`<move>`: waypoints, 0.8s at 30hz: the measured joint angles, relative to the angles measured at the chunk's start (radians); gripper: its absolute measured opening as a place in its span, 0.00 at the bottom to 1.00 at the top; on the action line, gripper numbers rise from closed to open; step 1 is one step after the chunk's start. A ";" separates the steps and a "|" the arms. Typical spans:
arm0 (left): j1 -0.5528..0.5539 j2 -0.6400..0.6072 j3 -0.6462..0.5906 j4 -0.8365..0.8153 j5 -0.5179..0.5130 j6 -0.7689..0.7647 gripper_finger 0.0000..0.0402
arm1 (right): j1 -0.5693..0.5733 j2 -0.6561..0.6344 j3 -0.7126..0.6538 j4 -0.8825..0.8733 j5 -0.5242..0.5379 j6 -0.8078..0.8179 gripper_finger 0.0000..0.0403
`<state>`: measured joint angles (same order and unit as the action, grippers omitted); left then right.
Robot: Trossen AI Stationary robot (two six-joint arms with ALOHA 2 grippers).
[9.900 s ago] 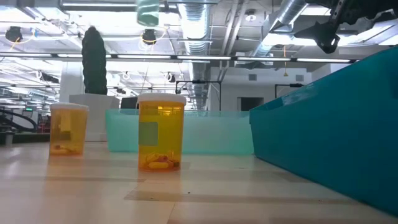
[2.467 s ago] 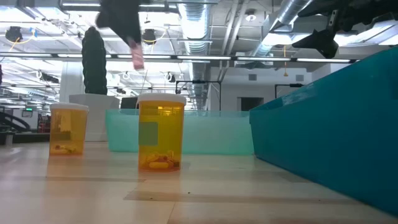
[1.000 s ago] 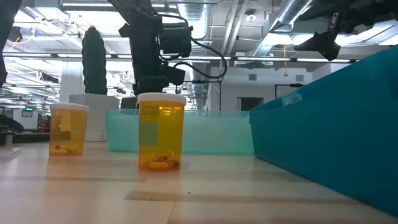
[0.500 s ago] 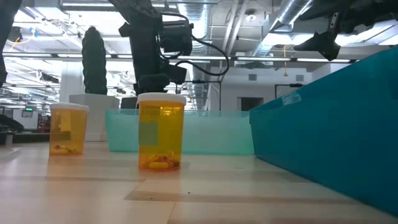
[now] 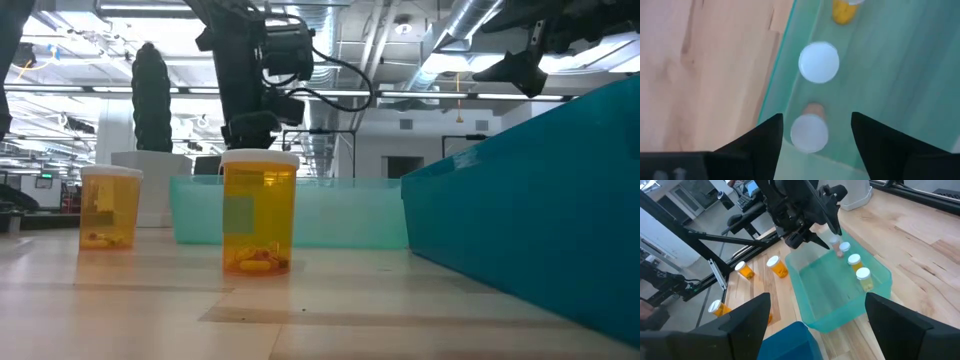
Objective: Pick and place medicine bottles into bin by pill shape (circle, oval)
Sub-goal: Put the pink pill bottle into the light blue bin, then put the large orange pill bottle into the blue bin
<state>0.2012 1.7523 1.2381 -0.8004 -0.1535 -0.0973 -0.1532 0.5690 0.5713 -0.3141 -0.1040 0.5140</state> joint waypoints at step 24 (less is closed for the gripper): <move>-0.236 -0.310 0.082 -0.048 0.103 -0.228 0.57 | 0.001 0.000 0.000 -0.004 0.000 0.000 0.83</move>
<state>-0.0348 1.4422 1.3205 -0.8486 -0.0507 -0.3257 -0.1524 0.5690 0.5713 -0.3185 -0.1040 0.5142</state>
